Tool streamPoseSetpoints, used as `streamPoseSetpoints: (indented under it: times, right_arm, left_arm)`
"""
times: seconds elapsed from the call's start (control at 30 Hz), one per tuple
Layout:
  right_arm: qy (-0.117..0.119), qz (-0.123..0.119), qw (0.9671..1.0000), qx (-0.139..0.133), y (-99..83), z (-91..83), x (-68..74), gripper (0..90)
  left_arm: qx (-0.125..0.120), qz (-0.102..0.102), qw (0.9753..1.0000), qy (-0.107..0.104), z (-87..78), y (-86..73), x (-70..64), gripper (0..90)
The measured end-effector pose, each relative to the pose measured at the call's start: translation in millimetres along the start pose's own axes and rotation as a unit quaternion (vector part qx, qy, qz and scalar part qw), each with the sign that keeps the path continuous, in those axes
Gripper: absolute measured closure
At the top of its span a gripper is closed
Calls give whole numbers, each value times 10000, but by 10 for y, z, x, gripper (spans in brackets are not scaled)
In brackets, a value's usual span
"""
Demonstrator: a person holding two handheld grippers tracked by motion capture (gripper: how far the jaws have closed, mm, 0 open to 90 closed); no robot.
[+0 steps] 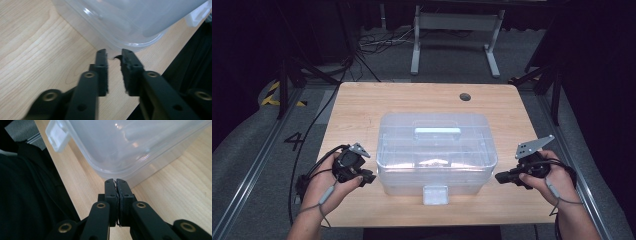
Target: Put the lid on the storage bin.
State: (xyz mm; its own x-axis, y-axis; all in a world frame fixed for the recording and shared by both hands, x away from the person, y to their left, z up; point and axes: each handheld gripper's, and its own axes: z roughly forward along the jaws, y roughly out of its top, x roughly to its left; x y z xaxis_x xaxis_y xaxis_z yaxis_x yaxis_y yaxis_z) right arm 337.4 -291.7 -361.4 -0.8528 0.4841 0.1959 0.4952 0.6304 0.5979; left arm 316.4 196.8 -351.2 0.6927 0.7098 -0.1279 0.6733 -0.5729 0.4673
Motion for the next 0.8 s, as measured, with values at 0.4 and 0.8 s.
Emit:
streamPoseSetpoints:
  times: [0.4, 0.8]
  right_arm:
    - [-101, 182, 9958, -896, 36, -227, -214, 649]
    - [-902, 553, 9769, -1859, -22, -322, -521, 410]
  left_arm:
    - [-1018, -535, 9928, 338, -179, -128, 246, 525]
    - [-1881, -1017, 9737, 784, -205, -177, 481, 359]
